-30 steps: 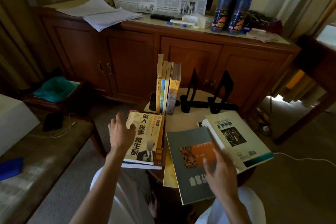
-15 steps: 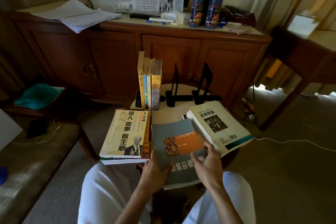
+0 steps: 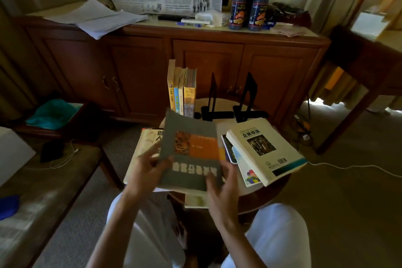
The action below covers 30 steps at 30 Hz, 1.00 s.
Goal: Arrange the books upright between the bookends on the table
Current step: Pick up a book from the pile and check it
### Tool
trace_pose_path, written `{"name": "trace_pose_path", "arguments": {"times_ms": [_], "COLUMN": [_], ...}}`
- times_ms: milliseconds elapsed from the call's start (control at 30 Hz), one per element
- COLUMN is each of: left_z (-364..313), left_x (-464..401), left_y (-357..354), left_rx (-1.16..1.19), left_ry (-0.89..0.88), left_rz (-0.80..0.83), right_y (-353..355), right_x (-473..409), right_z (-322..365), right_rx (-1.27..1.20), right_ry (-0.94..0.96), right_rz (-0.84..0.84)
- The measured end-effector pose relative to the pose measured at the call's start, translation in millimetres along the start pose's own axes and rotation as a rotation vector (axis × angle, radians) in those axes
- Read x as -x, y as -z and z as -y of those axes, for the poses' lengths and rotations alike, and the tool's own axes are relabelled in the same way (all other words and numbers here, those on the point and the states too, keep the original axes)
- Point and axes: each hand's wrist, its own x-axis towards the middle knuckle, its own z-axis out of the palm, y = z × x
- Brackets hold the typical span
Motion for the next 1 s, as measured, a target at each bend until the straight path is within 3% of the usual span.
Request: {"name": "trace_pose_path", "arguments": {"times_ms": [133, 300, 400, 500, 633, 833, 1000], "left_z": [21, 46, 54, 57, 58, 68, 54], "left_x": [-13, -21, -35, -44, -48, -49, -42], "left_y": [38, 69, 75, 74, 62, 64, 56], "left_rx": [0.058, 0.031, -0.229, -0.467, -0.713, -0.940, -0.978], "left_ry": [0.062, 0.192, 0.217, 0.222, 0.226, 0.280, 0.266], "left_rz": [-0.142, -0.143, -0.120, -0.123, -0.104, -0.100, -0.163], "right_y": [-19, -5, 12, 17, 18, 47, 68], "right_x": [-26, -36, -31, -22, -9, -16, -26], "right_z": [-3, -46, -65, -82, -90, -71, -26], "right_rx": [0.076, 0.773, 1.001, 1.128, 1.188, 1.001, 0.691], "right_ry": [0.023, 0.058, 0.134, 0.341, 0.473, 0.461, 0.435], "right_rz": [0.347, 0.562, 0.757, 0.673, 0.617, 0.573, 0.385]}}
